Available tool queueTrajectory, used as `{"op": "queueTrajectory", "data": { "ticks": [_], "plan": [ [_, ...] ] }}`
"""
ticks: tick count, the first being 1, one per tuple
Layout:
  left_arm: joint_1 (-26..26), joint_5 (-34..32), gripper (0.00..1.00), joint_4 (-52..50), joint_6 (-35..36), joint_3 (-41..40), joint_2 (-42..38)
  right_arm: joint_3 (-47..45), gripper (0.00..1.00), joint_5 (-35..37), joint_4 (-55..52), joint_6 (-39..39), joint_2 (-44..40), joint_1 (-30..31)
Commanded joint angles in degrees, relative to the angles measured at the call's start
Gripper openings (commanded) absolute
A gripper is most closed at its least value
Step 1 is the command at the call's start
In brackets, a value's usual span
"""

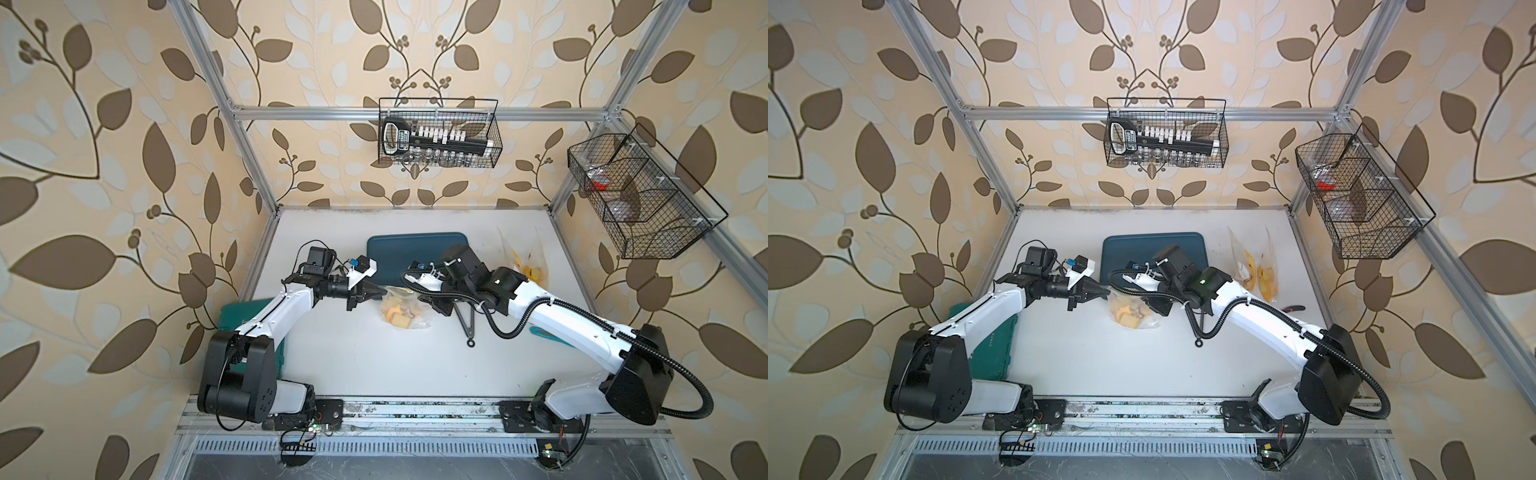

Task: Put the cookies into a resealable bag to prevent moisture
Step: Adjust the ziploc bag at the center of the board.

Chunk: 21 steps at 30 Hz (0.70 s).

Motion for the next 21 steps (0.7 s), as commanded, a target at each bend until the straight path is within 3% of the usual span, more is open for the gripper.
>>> {"op": "queueTrajectory", "data": {
  "ticks": [1,2,3,4,6,7,8,9,10,12,13,15,17,18,19,20,21],
  "plan": [
    [0.0,2.1,0.0,2.0,-1.2,1.1,-0.1,2.6,0.03,-1.0,-2.6,-1.9,1.4,0.1],
    [0.0,2.1,0.0,2.3,-1.3,1.1,0.0,2.7,0.28,-1.0,-2.4,-2.0,1.5,0.1],
    [0.1,2.1,0.0,2.4,-1.5,1.1,0.1,2.6,0.21,-0.9,-2.0,-2.0,1.5,0.1],
    [0.2,2.1,0.0,2.6,-1.8,1.0,0.0,2.9,0.0,-0.9,-1.9,-1.9,1.7,0.2],
    [0.3,2.1,0.0,3.2,-2.4,1.0,-0.1,3.3,0.0,-1.6,-1.5,-1.8,2.1,0.2],
    [0.4,2.0,0.0,3.5,-2.6,0.8,-0.1,3.4,0.27,-1.5,-0.8,-1.7,2.3,0.2],
    [0.4,2.0,0.0,4.0,-3.1,0.6,-0.1,3.3,0.35,-1.1,0.1,-1.3,2.5,0.4],
    [0.4,2.1,0.0,4.7,-3.6,0.5,-0.1,3.5,0.14,-0.9,0.5,-1.1,2.8,0.6],
    [0.4,2.1,0.0,5.2,-4.1,0.3,-0.3,3.9,0.0,-0.9,0.6,-0.8,3.2,0.8],
    [0.4,2.1,0.0,5.7,-4.4,0.1,-0.4,4.1,0.05,-1.6,1.4,-1.0,3.7,1.1],
    [0.4,2.1,0.0,5.8,-4.5,0.1,-0.4,4.0,0.29,-1.4,2.0,-1.1,3.9,1.4],
    [0.3,2.1,0.0,5.8,-4.7,0.2,-0.2,4.9,0.0,-1.1,1.9,-1.2,4.7,1.6],
    [0.4,2.1,0.0,5.8,-4.7,0.3,-0.1,6.1,0.0,-2.0,1.3,-1.5,5.5,1.7],
    [0.4,2.1,0.0,5.8,-4.7,0.2,-0.1,6.1,0.21,-1.8,1.9,-1.6,5.7,1.9],
    [0.4,2.1,0.0,5.7,-4.7,0.3,-0.1,6.0,0.22,-1.3,2.7,-1.7,5.7,2.2],
    [0.4,2.1,0.0,5.7,-4.7,0.3,-0.1,6.2,0.0,-1.1,2.9,-1.6,5.8,2.3],
    [0.4,2.1,0.0,5.7,-4.7,0.3,-0.3,6.7,0.0,-1.3,2.6,-1.6,6.1,2.3]
  ]
}}
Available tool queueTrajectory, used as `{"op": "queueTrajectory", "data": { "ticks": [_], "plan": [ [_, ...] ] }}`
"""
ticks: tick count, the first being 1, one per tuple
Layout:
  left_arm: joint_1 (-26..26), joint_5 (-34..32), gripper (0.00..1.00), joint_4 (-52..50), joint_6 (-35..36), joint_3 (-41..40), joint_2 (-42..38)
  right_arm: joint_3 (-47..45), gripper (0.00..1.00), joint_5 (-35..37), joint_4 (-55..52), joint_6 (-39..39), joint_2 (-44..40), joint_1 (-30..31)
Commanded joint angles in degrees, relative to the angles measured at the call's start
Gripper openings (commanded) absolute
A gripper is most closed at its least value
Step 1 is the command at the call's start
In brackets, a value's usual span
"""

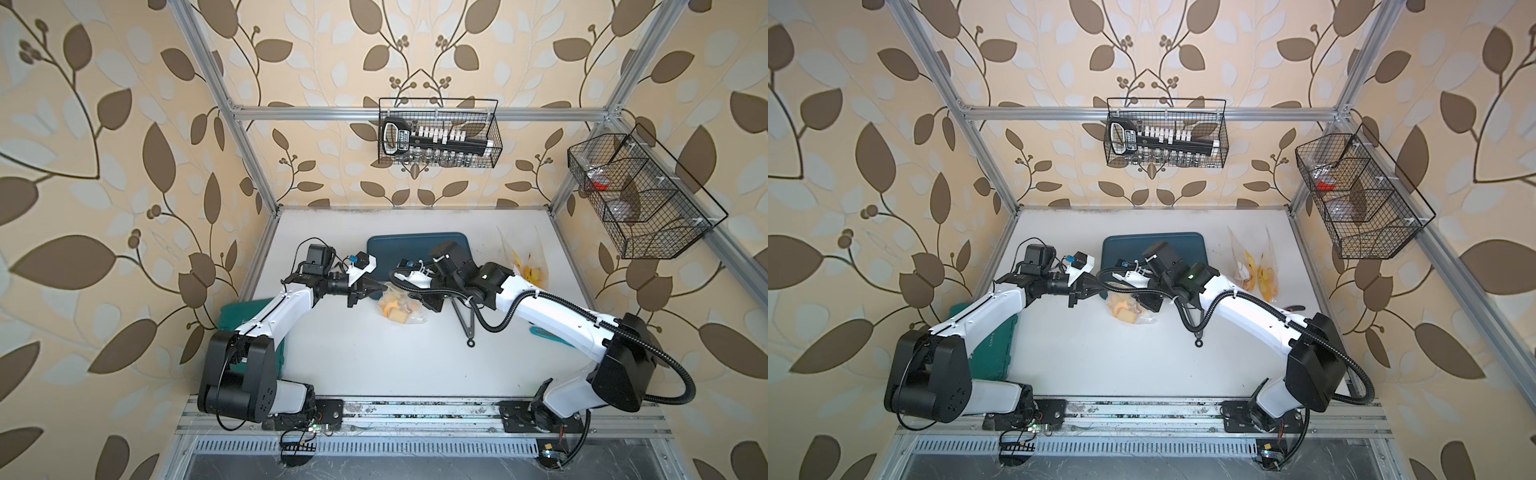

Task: Put the cookies into a resealable bag to prevent moisture
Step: Adjust the ziploc bag at the center of the board.

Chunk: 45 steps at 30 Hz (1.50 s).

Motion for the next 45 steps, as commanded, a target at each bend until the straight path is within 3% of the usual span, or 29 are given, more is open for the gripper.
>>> {"op": "queueTrajectory", "data": {
  "ticks": [1,2,3,5,7,9,10,11,13,15,16,19,21,22,24,25,27,28,29,32,33,34,35,36,37,39,41,43,45],
  "plan": [
    [0.3,2.3,0.0,1.4,-0.7,0.3,-0.3,3.1,0.0,-1.2,-0.1,-1.0,1.5,0.6],
    [0.3,2.4,0.0,1.4,-0.8,0.2,-0.4,3.6,0.08,-1.5,-0.4,-1.3,2.0,0.7],
    [0.3,2.3,0.0,1.4,-0.7,0.2,-0.4,3.7,0.3,-1.1,-0.3,-1.4,2.3,0.8],
    [0.2,2.4,0.0,1.4,-0.7,0.2,-0.5,3.5,0.0,-0.2,1.0,-0.8,2.5,1.1],
    [0.3,2.5,0.0,1.6,-0.8,0.1,-0.5,2.7,0.0,-0.7,3.1,-0.7,2.2,1.1],
    [0.3,2.5,0.0,1.8,-0.9,0.1,-0.6,1.4,0.32,-1.2,5.9,-0.5,1.6,1.1],
    [0.3,2.5,0.0,1.8,-1.0,0.0,-0.7,1.1,0.26,-1.5,7.0,-0.4,1.3,1.1],
    [0.3,2.4,0.0,1.8,-0.9,0.0,-0.6,1.2,0.02,-2.0,7.3,-0.3,1.4,1.1],
    [0.3,2.3,0.0,1.8,-1.1,0.1,-0.6,1.5,0.0,-3.0,7.5,-0.6,1.8,1.1],
    [0.3,2.3,0.0,1.9,-1.0,0.0,-0.7,1.5,0.3,-3.3,8.2,-0.9,2.1,1.2],
    [0.3,2.3,0.0,1.8,-1.0,0.0,-0.7,1.8,0.04,-3.5,8.2,-0.8,2.5,1.1],
    [0.3,2.3,0.0,1.9,-1.2,0.0,-0.7,2.9,0.0,-3.5,7.7,-1.4,3.6,1.3],
    [0.3,2.3,0.0,2.4,-1.6,0.0,-0.6,2.0,0.35,-3.6,9.8,-1.9,3.3,1.5],
    [0.3,2.3,0.0,2.5,-1.7,0.0,-0.5,1.8,0.4,-3.9,10.4,-2.1,3.3,1.5],
    [0.3,2.2,0.0,2.5,-1.8,0.0,-0.6,2.7,0.06,-5.0,9.5,-2.8,4.3,1.5],
    [0.3,2.2,0.0,2.5,-1.9,-0.2,-0.7,3.4,0.04,-5.7,8.4,-3.5,5.1,1.5],
    [0.3,2.1,0.0,2.6,-1.9,-0.2,-0.8,4.0,0.32,-5.5,8.2,-3.9,6.1,1.6],
    [0.3,2.2,0.0,2.6,-1.9,-0.3,-0.8,3.7,0.23,-4.9,9.1,-3.8,6.2,1.7],
    [0.3,2.2,0.0,2.6,-1.9,-0.3,-0.9,3.9,0.0,-4.6,9.7,-3.4,6.3,1.7],
    [0.3,1.9,0.0,2.6,-1.9,-0.3,-0.9,4.7,0.05,-5.6,10.0,-3.4,7.0,1.7],
    [0.3,1.8,0.0,2.5,-1.9,-0.3,-0.9,4.5,0.25,-5.5,11.0,-3.5,6.9,1.9],
    [0.3,1.6,0.0,2.4,-1.9,-0.2,-0.8,4.4,0.27,-5.5,11.9,-3.4,6.9,2.0],
    [0.3,1.5,0.0,2.2,-1.8,-0.2,-0.8,4.6,0.07,-5.8,12.2,-3.3,7.1,2.0],
    [0.2,1.3,0.0,2.1,-1.8,-0.2,-0.7,5.3,0.0,-6.4,11.8,-3.4,7.4,2.0],
    [0.3,1.2,0.0,2.1,-1.8,-0.2,-0.7,6.0,0.0,-7.4,11.2,-3.8,8.0,2.0],
    [0.3,1.0,0.0,2.1,-1.7,-0.2,-0.6,6.6,0.23,-7.3,11.2,-4.0,8.5,2.0],
    [0.3,0.7,0.0,1.9,-1.6,-0.1,-0.5,6.8,0.0,-6.9,11.4,-3.8,8.9,2.1],
    [0.3,0.4,0.0,1.6,-1.6,0.0,-0.3,7.1,0.0,-6.4,10.7,-3.9,8.9,2.0],
    [0.3,0.0,0.0,1.7,-1.7,0.1,-0.1,5.8,0.2,-5.1,11.5,-3.6,8.3,2.0]
  ]
}}
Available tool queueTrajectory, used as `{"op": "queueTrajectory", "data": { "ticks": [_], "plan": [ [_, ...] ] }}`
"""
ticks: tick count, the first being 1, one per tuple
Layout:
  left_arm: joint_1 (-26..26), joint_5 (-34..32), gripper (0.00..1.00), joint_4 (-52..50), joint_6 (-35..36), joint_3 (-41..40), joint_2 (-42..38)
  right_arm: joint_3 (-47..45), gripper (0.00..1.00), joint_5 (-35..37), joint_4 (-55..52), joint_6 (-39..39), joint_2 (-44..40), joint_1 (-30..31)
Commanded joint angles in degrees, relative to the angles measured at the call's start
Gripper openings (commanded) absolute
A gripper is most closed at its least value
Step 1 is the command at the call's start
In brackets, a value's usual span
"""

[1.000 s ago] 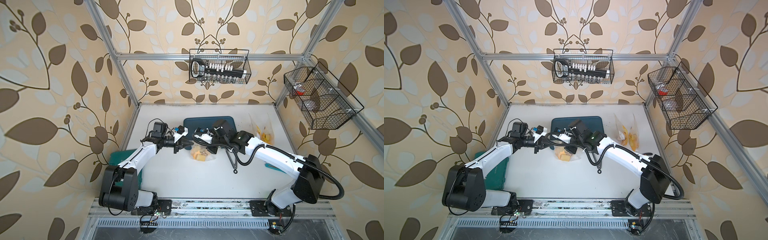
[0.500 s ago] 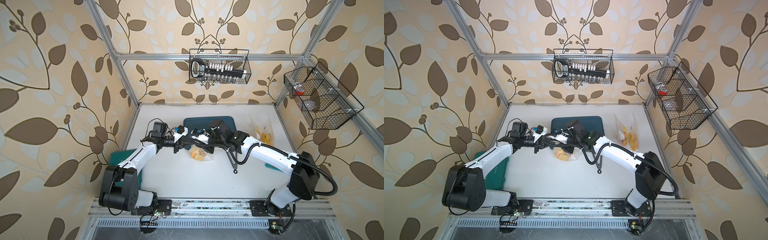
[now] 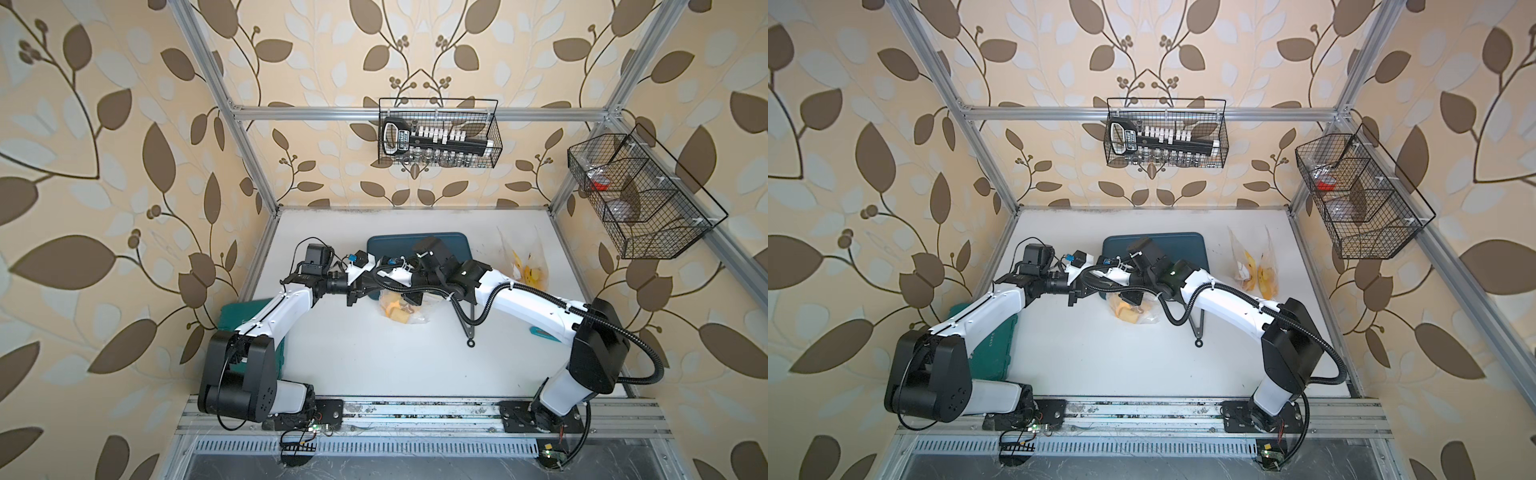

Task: Put the cookies into a resealable bag to prevent moisture
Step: Adjust the ziploc bag at the center of the board.

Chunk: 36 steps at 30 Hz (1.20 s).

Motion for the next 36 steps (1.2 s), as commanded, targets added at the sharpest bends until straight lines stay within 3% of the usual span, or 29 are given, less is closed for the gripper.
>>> {"op": "queueTrajectory", "data": {
  "ticks": [1,3,5,6,7,9,10,11,12,14,16,17,18,19,20,21,22,23,24,25,26,27,29,30,31,32,33,34,36],
  "plan": [
    [-0.1,0.6,0.0,0.6,-0.8,0.3,-0.3,0.7,0.04,0.3,1.5,0.0,-0.1,0.1],
    [-0.1,-0.8,0.0,1.7,-1.7,0.0,-0.4,0.4,0.0,0.1,0.4,0.4,-0.6,-0.6],
    [-0.1,-2.2,0.0,3.4,-3.0,-0.6,-1.0,-1.0,0.32,1.2,0.5,0.8,-1.7,-1.2],
    [0.0,-2.7,0.0,4.1,-3.5,-1.1,-1.2,-2.0,0.22,1.7,0.9,1.1,-2.3,-1.7],
    [0.0,-3.1,0.0,4.7,-4.0,-1.3,-1.4,-2.6,0.0,1.6,0.7,1.6,-2.9,-2.2],
    [0.1,-3.2,0.0,5.3,-4.4,-1.6,-1.6,-2.9,0.0,1.1,-0.9,1.8,-3.4,-3.3],
    [0.2,-3.3,0.0,5.4,-4.5,-1.6,-1.6,-3.7,0.27,1.8,-0.8,1.8,-4.0,-3.6],
    [0.1,-3.4,0.0,5.4,-4.6,-1.6,-1.6,-4.5,0.27,2.7,-0.5,1.9,-4.7,-3.7],
    [0.2,-3.5,0.0,5.4,-4.7,-1.5,-1.6,-5.3,0.0,3.1,-0.4,2.1,-5.3,-4.0],
    [0.2,-3.8,0.0,5.8,-5.1,-1.5,-1.5,-6.2,0.0,2.6,-1.0,2.7,-6.1,-5.0],
    [0.3,-4.7,0.0,6.7,-6.2,-1.7,-1.5,-8.5,0.38,3.6,0.1,3.1,-7.3,-5.7],
    [0.3,-4.9,0.0,7.0,-6.5,-1.8,-1.5,-9.5,0.33,4.0,0.4,3.4,-8.0,-5.9],
    [0.5,-5.0,0.0,7.2,-6.8,-1.8,-1.6,-10.3,0.09,3.9,0.3,3.7,-8.6,-6.3],
    [0.5,-4.9,0.0,7.4,-6.9,-1.8,-1.6,-10.8,0.01,3.0,0.0,4.0,-9.0,-6.6],
    [0.5,-4.9,0.0,7.5,-7.1,-1.8,-1.6,-11.4,0.12,2.5,-0.2,4.1,-9.5,-6.6],
    [0.6,-4.9,0.0,7.8,-7.3,-1.8,-1.5,-12.4,0.36,2.9,0.0,4.4,-10.3,-6.6],
    [0.5,-4.9,0.0,7.8,-7.4,-1.8,-1.5,-13.3,0.34,3.8,0.5,4.5,-11.0,-7.2],
    [0.6,-5.0,0.0,7.9,-7.5,-1.8,-1.4,-14.3,0.18,4.0,0.6,4.8,-11.7,-8.0],
    [0.6,-5.1,0.0,8.1,-7.8,-1.7,-1.3,-15.0,0.09,4.3,0.5,5.2,-12.3,-8.4],
    [0.6,-5.2,0.0,8.2,-8.0,-1.7,-1.3,-15.7,0.14,5.4,0.2,5.8,-12.9,-8.7],
    [0.6,-5.2,0.0,8.2,-8.0,-1.8,-1.3,-16.3,0.28,7.3,0.1,6.4,-13.4,-8.6],
    [0.6,-5.3,0.0,8.2,-8.1,-1.7,-1.4,-17.3,0.32,9.0,0.5,7.1,-14.4,-8.7],
    [0.7,-5.1,0.0,8.2,-8.1,-1.5,-1.3,-19.2,0.05,10.0,1.3,8.6,-16.6,-8.9],
    [0.7,-4.9,0.0,8.1,-8.1,-1.4,-1.3,-20.3,0.04,10.1,1.7,9.6,-17.7,-9.1],
    [0.7,-4.8,0.0,8.0,-8.1,-1.3,-1.1,-21.3,0.21,10.4,2.0,10.3,-18.7,-9.2],
    [0.7,-4.7,0.0,8.0,-8.1,-1.1,-0.9,-22.2,0.32,10.8,2.6,10.9,-19.6,-9.1],
    [0.7,-4.6,0.0,7.7,-8.0,-0.9,-0.7,-23.3,0.29,11.0,3.4,11.4,-20.6,-9.2],
    [0.7,-4.2,0.0,7.4,-7.8,-0.7,-0.5,-24.2,0.02,10.8,3.8,11.6,-21.3,-9.2],
    [0.7,-3.9,0.0,7.3,-7.9,-0.5,-0.3,-24.5,0.0,8.9,3.4,11.1,-21.6,-9.3]
  ]
}}
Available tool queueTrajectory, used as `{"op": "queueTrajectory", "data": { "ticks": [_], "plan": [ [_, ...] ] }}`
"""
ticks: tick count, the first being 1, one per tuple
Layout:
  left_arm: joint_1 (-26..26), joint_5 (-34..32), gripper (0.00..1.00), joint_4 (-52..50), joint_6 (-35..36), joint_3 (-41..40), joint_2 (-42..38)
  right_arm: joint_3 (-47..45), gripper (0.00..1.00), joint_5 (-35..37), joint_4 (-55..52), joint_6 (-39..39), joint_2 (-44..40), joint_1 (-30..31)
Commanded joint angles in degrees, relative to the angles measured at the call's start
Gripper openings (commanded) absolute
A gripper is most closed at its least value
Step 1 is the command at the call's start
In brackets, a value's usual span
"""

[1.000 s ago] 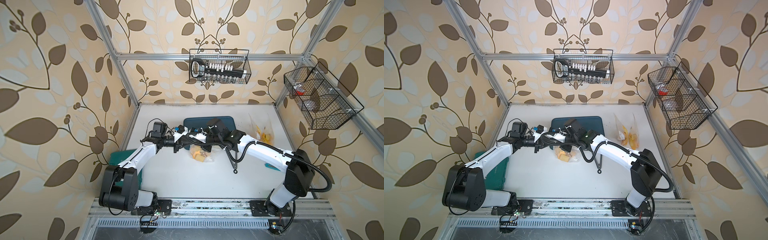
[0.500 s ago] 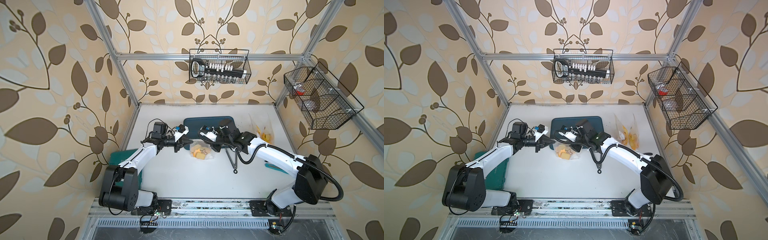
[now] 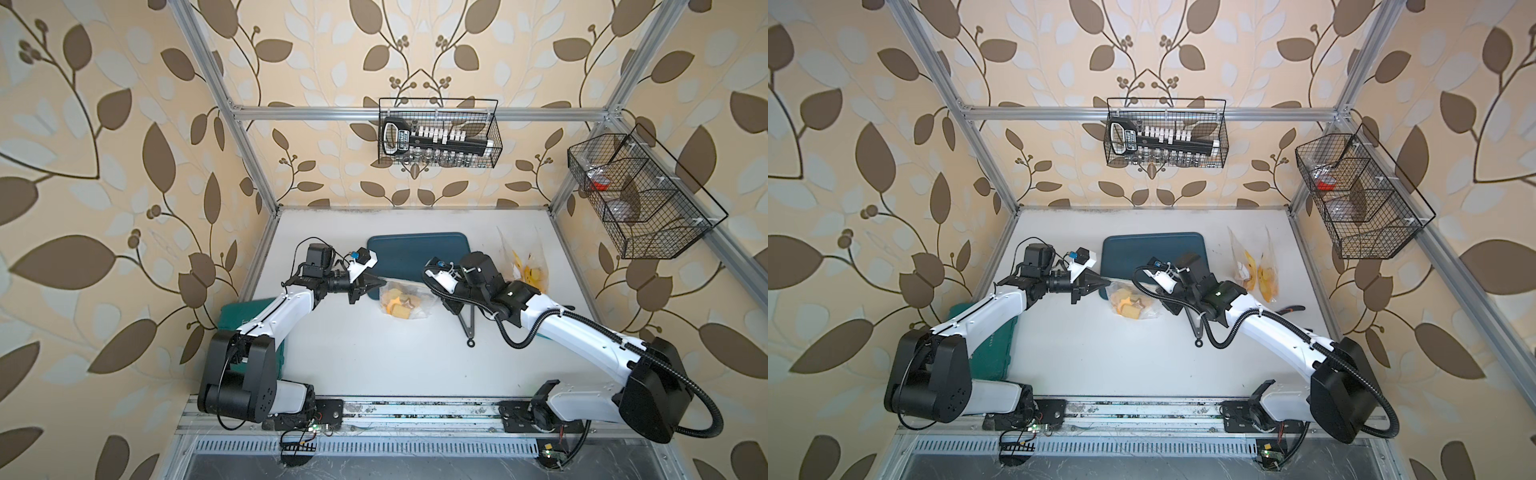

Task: Put the cookies into a resealable bag to prevent moisture
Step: Adjust the ziploc bag at the center of the board.

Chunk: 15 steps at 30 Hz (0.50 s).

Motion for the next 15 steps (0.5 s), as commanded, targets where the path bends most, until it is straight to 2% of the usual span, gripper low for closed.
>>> {"op": "queueTrajectory", "data": {
  "ticks": [1,4,7,8,10,13,14,15],
  "plan": [
    [0.6,1.5,0.0,1.2,-0.7,0.9,-0.2,-0.9,0.02,-1.3,0.7,0.7,-0.9,-0.2],
    [-0.4,0.1,0.0,2.8,-1.6,0.5,-0.4,-0.2,0.0,-3.3,0.6,0.5,-0.4,-0.2],
    [-2.1,-1.3,0.31,4.2,-2.6,0.1,-0.5,0.9,0.0,-3.6,-0.7,0.0,0.7,-0.2],
    [-2.7,-1.6,0.36,4.1,-2.5,0.1,-0.5,1.1,0.0,-3.5,-0.9,-0.1,0.9,-0.2],
    [-4.1,-3.4,0.39,3.9,-2.5,0.5,-0.1,1.1,0.0,-3.5,-0.8,-0.1,0.9,-0.3],
    [-5.4,-4.3,0.32,1.3,-1.0,2.1,1.2,1.4,0.0,-3.5,-1.3,-0.4,1.1,-0.2],
    [-5.5,-3.9,0.21,0.1,0.0,2.7,1.7,1.4,0.0,-3.5,-1.5,-0.4,1.2,-0.3],
    [-5.5,-4.3,0.0,-0.4,0.3,3.0,1.9,1.4,0.0,-3.3,-1.4,-0.4,1.2,-0.2]
  ]
}}
